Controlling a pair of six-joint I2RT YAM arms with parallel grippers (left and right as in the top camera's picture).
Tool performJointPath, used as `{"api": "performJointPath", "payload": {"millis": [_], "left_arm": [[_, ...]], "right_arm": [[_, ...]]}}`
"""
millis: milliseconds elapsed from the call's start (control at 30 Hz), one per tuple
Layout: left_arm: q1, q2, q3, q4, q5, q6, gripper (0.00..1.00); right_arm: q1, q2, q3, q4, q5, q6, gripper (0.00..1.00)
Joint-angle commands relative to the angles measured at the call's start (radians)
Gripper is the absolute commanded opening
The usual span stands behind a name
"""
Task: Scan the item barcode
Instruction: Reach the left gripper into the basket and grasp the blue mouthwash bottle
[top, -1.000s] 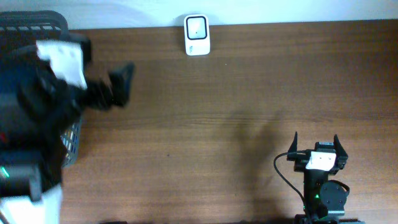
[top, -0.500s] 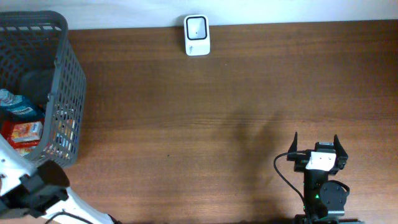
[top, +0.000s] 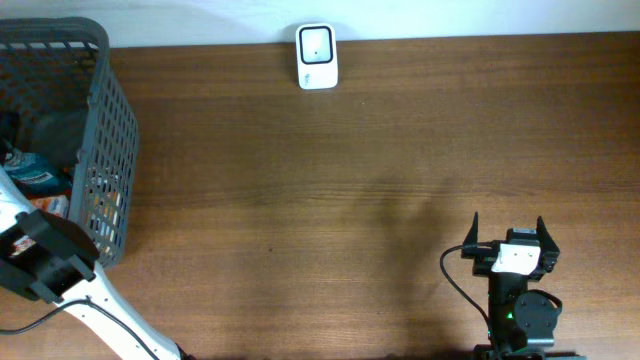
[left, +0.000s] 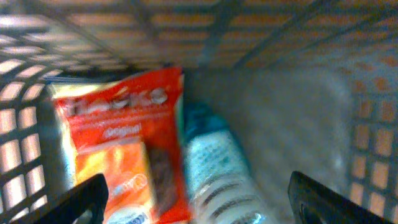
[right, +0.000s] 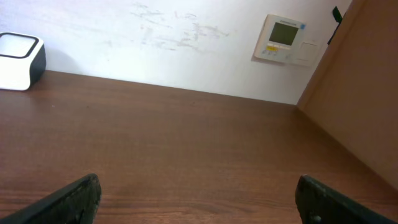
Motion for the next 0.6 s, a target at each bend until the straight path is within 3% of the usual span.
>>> {"api": "performJointPath", "payload": {"millis": [0, 233, 333, 400, 567], "left_arm": [[-0.003, 0.010, 0.004, 0.056, -0.018, 0.040, 0.91], [-0.042, 0.113, 0.004, 0.010, 0.074, 0.042, 0.88], [-0.042, 0.115, 0.004, 0.011, 0.050, 0.042, 0.84], [-0.042, 0.119, 0.004, 0.011, -0.002, 0.043, 0.65], [-0.042, 0.119, 0.006, 0.013, -0.002, 0.043, 0.40]], "right_arm": [[0.006, -0.006, -0.007, -0.005, 0.012, 0.004, 0.98], [0.006, -0.006, -0.007, -0.005, 0.012, 0.004, 0.98], [0.006, -0.006, -0.007, -0.005, 0.012, 0.004, 0.98], [0.006, -0.006, -0.007, -0.005, 0.012, 0.004, 0.98], [0.006, -0.006, -0.007, -0.005, 0.013, 0.004, 0.99]]}}
